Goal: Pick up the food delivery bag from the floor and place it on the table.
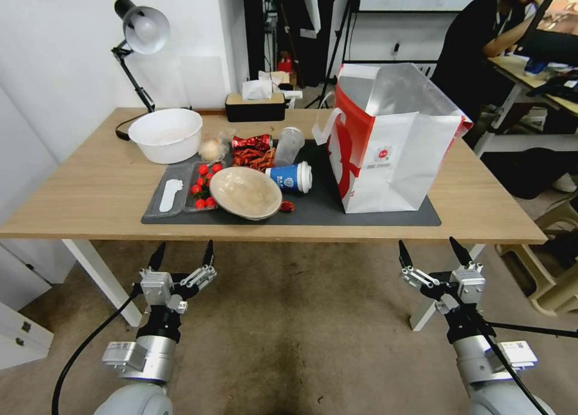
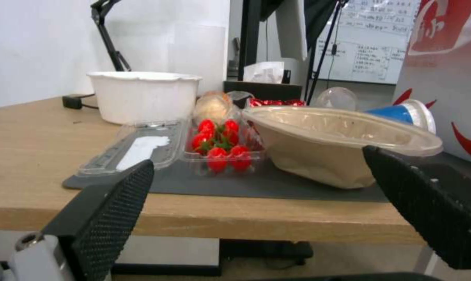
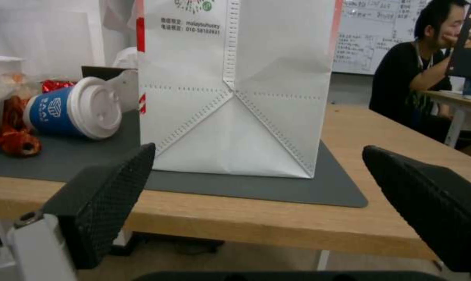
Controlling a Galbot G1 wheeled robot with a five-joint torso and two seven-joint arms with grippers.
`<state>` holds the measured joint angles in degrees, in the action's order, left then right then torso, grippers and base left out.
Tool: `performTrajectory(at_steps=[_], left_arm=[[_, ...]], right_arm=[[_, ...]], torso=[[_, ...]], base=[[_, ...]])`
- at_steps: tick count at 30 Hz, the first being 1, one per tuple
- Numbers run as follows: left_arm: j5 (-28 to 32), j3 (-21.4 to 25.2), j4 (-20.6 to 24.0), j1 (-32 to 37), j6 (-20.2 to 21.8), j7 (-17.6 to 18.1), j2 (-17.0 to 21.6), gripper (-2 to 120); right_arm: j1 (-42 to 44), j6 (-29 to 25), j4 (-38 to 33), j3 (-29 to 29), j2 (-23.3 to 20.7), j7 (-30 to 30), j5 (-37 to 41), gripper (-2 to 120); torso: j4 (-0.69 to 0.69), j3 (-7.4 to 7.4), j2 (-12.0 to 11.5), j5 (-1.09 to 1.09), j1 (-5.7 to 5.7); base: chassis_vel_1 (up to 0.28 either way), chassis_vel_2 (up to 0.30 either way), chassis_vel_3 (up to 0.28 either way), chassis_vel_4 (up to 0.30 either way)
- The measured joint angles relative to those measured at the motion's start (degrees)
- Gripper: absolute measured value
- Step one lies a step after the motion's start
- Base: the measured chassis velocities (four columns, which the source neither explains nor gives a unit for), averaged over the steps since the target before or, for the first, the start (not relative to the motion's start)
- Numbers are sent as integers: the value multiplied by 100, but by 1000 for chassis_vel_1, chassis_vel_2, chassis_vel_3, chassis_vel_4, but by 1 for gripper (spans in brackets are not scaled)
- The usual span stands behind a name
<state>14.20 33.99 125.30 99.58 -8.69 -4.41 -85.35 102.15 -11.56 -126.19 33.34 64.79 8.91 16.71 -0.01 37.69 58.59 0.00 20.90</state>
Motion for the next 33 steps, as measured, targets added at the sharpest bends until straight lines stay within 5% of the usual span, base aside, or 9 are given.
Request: performTrajectory(at_steps=[33], left_arm=[[-24, 26, -7, 32, -51, 3, 25, 100]], right_arm=[[-46, 44, 32, -106, 88, 100, -163, 100]], torso=[[0, 0, 0, 0, 0]], base=[[0, 0, 0, 0]])
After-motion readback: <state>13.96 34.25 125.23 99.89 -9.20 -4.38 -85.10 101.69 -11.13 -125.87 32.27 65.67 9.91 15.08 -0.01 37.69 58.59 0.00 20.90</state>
